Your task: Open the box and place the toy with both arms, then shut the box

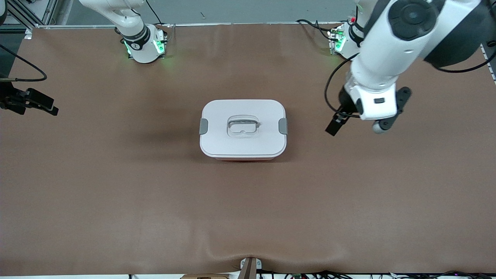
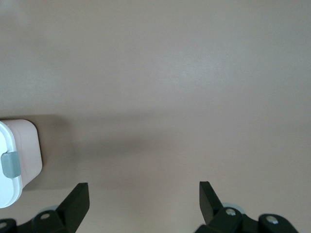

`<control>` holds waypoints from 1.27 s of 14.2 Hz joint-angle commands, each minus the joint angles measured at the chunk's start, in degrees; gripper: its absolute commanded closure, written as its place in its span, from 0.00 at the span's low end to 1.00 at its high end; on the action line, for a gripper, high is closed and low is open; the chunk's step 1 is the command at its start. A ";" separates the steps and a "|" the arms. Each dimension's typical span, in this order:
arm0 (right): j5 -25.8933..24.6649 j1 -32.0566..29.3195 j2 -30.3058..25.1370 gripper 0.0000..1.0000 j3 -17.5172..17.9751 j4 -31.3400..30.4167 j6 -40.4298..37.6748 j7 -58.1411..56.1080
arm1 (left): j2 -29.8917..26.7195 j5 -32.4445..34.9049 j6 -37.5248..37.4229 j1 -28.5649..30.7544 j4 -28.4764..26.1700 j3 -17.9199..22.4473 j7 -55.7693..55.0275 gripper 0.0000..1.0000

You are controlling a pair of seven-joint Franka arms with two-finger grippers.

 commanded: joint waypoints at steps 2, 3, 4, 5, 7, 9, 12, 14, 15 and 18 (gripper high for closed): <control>-0.72 -1.36 0.01 0.00 1.33 0.28 -0.29 -0.17 | -3.40 -1.54 -4.06 6.44 -0.59 -0.48 15.55 0.00; -0.72 -1.36 0.01 0.00 1.33 0.28 -0.29 -0.17 | -4.36 -1.63 -5.38 8.19 -0.59 -0.66 18.81 0.00; -0.81 -1.45 0.01 0.00 1.33 0.37 -0.20 -0.26 | -5.15 -2.42 -6.44 10.04 -0.59 -0.75 20.85 0.00; -0.81 -1.45 0.01 0.00 1.24 0.37 -0.20 -0.26 | -5.94 -3.21 -7.14 11.19 -0.59 -0.40 22.52 0.00; -0.81 -1.54 0.01 0.00 1.24 0.20 -0.46 -0.35 | -9.37 -4.71 -8.11 7.89 -1.63 6.67 31.28 0.00; -0.81 -1.45 0.01 0.00 1.06 0.37 -0.29 -1.04 | -9.90 -5.14 -11.79 2.17 -1.82 15.91 41.99 0.00; -0.81 -1.36 0.01 0.00 1.15 0.37 -0.11 -1.14 | -11.22 -6.46 -12.69 1.53 -3.13 21.38 54.84 0.00; -0.90 -1.36 0.01 0.00 1.15 0.46 -0.02 -1.40 | -14.55 -8.57 -12.25 -0.13 -6.55 26.47 61.63 0.00; -0.90 -1.36 0.01 0.00 1.15 0.46 -0.02 -1.49 | -16.31 -9.36 -12.25 -1.10 -8.22 28.41 62.52 0.00; -0.90 -1.28 0.01 0.00 1.15 0.46 0.24 -1.49 | -20.36 -10.07 -11.11 -1.98 -12.35 29.40 66.13 0.00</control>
